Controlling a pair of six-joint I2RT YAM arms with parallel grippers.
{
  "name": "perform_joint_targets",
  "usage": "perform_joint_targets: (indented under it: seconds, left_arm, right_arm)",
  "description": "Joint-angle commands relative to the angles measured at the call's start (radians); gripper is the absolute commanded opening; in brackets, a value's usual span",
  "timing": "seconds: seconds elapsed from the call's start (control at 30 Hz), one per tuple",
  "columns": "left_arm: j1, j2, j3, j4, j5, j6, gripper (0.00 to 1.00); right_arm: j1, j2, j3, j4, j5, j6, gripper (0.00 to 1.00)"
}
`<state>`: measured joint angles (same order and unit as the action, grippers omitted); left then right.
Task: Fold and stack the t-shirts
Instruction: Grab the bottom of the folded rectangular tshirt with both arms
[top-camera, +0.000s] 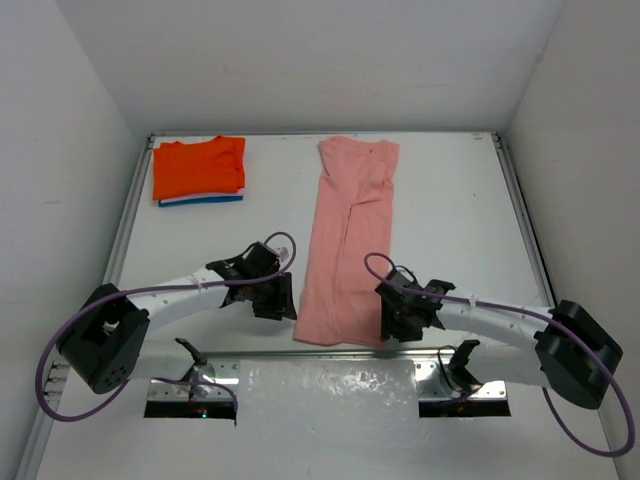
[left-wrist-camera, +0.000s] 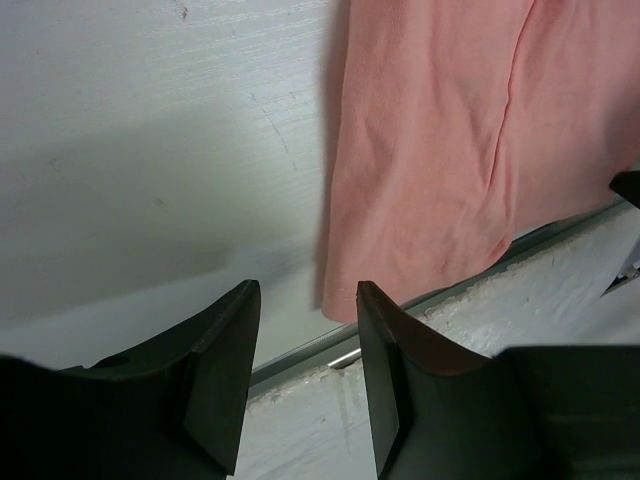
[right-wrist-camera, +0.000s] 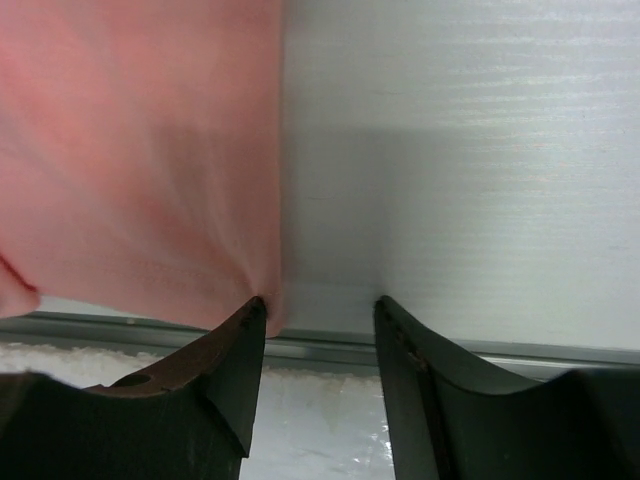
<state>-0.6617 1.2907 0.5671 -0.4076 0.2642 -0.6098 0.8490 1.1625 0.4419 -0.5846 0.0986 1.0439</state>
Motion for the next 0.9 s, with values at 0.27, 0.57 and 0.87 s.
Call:
perform_joint_targets:
  seconds: [0.27,0.57,0.87]
  left_arm:
    - [-0.001,-0.005,0.027,0.007,-0.002,0.036,0.41]
    - [-0.003,-0.004,-0.003,0.069,0.052,0.015,0.41]
    - [-0.001,0.001,-0.039,0.079,0.055,0.004,0.42]
  right_arm:
    - [0.024,0.032,-0.012,0.055,-0.011,0.01,0.47]
    - [0.027,-0.087,-0.078,0.192,-0.089,0.03,0.45]
    - [0.025,-0.093,-0.129,0.206,-0.086,0.048,0.45]
